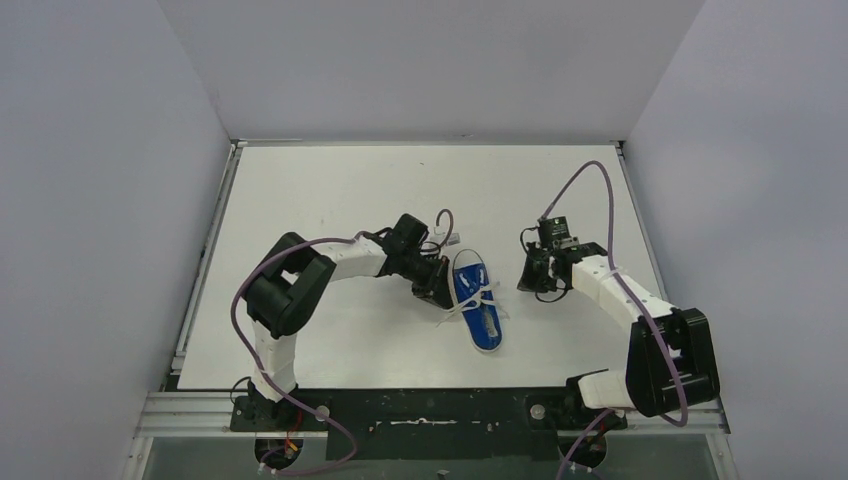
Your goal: Tie the shoes
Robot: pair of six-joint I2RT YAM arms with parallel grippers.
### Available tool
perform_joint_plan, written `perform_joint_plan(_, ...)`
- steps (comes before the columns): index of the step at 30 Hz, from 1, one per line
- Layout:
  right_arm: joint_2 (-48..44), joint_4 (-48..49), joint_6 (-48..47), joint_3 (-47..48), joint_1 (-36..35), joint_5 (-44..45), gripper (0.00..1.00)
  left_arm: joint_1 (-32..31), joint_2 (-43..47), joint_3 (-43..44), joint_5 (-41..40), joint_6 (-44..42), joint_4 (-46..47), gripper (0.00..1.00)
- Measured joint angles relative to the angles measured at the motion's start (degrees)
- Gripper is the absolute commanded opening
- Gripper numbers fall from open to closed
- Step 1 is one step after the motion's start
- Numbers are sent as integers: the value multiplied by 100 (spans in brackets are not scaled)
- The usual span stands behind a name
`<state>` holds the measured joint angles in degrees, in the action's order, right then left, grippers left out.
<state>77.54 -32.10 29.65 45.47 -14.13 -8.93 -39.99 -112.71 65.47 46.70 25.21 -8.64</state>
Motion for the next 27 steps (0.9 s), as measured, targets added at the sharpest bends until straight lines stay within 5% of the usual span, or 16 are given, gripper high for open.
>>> perform_joint_plan(10, 205, 332, 17, -330, 625, -46, 1, 31, -79, -286, -162, -446, -610, 0)
perform_joint_plan(12, 339, 240, 4, -229, 640, -415, 29, 31, -79, -278, -142, -433, -595, 0)
perform_joint_plan(17, 404, 409, 195, 98, 350, -1714, 64, 33, -79, -249, -39, -275, -452, 0)
perform_joint_plan(23, 315, 1235, 337, -83, 31, -2809, 66, 33, -79, -249, 116, -144, -334, 0)
perform_joint_plan(27, 588, 1628, 490, -144, -33, -3016, 53, 33, -79, -249, 181, -101, -278, 0)
